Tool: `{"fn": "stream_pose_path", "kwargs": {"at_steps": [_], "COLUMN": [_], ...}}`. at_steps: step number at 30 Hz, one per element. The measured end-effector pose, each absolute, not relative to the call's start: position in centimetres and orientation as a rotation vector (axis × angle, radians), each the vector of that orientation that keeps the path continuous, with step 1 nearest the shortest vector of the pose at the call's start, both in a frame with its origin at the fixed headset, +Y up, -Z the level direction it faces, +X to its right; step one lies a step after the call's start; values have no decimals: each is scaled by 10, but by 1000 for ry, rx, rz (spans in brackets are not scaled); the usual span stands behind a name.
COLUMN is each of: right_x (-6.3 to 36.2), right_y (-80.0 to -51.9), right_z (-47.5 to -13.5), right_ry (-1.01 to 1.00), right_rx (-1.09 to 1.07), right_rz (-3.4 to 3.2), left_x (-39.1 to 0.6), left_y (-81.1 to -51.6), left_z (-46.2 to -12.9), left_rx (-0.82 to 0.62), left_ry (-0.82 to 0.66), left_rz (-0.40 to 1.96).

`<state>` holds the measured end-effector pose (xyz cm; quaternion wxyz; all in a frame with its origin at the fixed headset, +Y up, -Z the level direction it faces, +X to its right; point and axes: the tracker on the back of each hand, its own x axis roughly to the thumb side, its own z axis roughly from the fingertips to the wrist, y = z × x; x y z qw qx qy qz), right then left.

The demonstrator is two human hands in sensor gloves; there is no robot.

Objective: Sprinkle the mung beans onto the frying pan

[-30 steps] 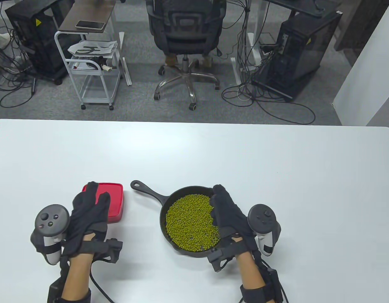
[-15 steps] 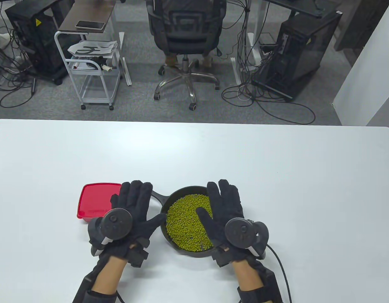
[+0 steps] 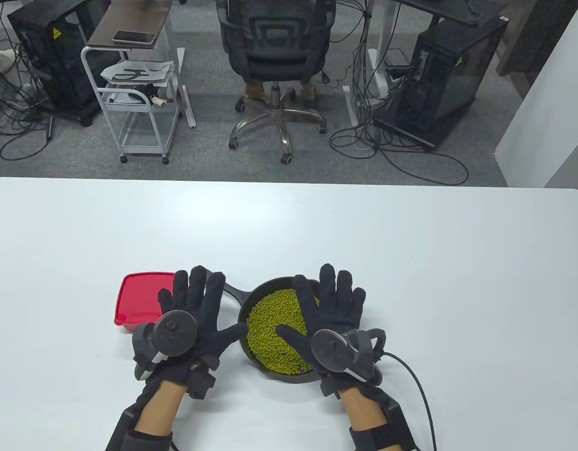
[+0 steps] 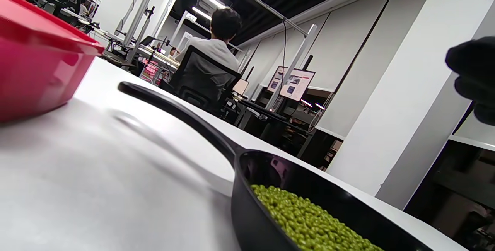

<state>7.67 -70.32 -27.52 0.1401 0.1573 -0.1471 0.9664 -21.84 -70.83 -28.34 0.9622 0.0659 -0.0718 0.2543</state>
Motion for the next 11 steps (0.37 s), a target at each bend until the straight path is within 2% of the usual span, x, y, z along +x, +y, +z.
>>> {"fn": "stream_pose_path", "kwargs": {"at_steps": [11], "right_x": [77], "right_y": [-704], "right_z": [-276], "right_ry": [-408], "right_rx": [449], "right_rz": [2792], "left_x": [-218], "left_y": [-709], "left_z": [-284], "left_rx": [130], "left_ry": [-150], "left_rz": [518]}}
